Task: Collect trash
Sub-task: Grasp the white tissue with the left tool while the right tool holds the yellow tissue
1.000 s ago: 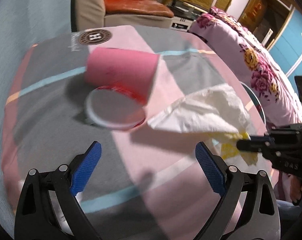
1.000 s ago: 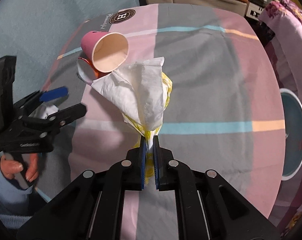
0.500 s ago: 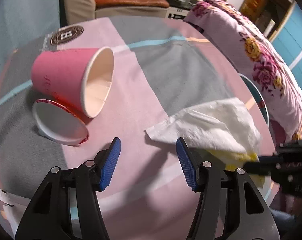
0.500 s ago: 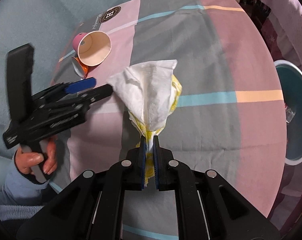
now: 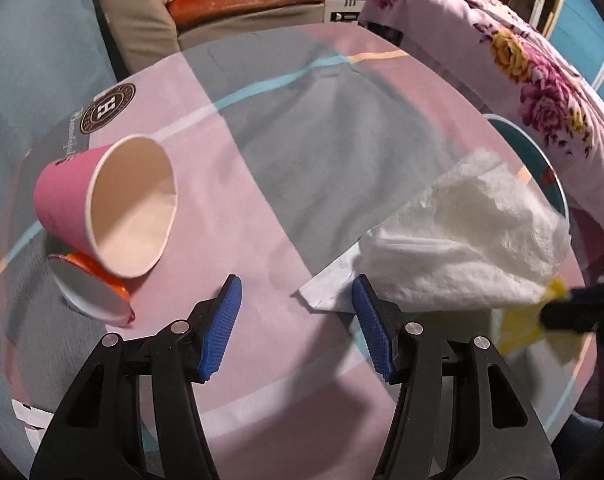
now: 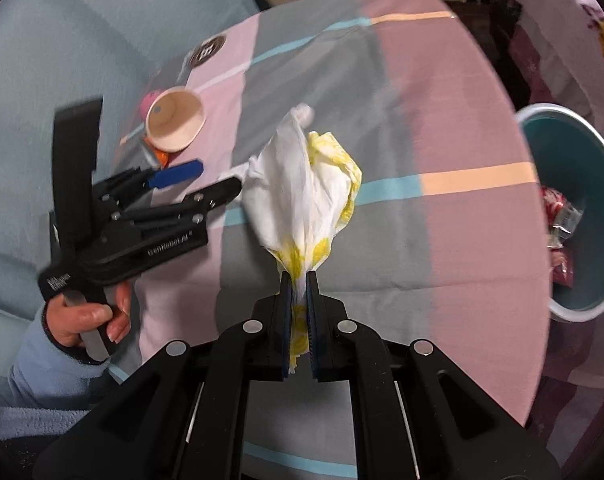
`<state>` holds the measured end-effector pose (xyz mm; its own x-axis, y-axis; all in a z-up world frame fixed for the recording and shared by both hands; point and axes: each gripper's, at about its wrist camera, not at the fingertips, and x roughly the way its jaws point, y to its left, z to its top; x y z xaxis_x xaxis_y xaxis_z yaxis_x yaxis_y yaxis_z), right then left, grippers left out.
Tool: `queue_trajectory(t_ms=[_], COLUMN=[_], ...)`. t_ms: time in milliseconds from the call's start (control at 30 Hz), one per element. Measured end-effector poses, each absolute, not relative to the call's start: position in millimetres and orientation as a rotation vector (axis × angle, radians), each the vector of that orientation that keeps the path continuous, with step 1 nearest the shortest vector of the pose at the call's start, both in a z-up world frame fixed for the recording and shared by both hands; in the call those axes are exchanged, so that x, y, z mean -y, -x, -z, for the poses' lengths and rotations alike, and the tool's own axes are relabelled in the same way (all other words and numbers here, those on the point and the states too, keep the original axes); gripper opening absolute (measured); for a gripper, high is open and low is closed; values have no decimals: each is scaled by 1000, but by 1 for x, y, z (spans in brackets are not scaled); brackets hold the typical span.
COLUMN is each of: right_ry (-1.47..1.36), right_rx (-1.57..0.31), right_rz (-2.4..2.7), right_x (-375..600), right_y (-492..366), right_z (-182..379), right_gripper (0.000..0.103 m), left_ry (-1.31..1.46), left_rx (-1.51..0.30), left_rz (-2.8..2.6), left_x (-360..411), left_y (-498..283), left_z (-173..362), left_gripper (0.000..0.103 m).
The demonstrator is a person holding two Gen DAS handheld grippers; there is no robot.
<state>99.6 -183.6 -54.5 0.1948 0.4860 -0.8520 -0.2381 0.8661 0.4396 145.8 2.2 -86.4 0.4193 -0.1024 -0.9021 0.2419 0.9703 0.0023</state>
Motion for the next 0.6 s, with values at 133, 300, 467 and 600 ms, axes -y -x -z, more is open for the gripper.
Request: queue_trajectory(t_ms=[133, 300, 467, 600], right_ry=[-279, -349, -391, -402], right_rx=[-1249, -1201, -1178, -1179], right_rz=[-471, -389, -361, -365], right_x=[210, 250, 275, 281], right_y=[-102, -105, -109, -113], right_z=[49, 40, 37, 40], right_gripper=[7, 7, 7, 7], left_ry=[-140, -113, -139, -233], left_rx=[-1123, -1109, -1087, -1093], left_rz=[208, 257, 403, 438], left_x=[-1, 2, 24, 44], left_y=[-150, -147, -142, -145], left_z=[88, 78, 65, 71], left_gripper=[59, 59, 84, 91])
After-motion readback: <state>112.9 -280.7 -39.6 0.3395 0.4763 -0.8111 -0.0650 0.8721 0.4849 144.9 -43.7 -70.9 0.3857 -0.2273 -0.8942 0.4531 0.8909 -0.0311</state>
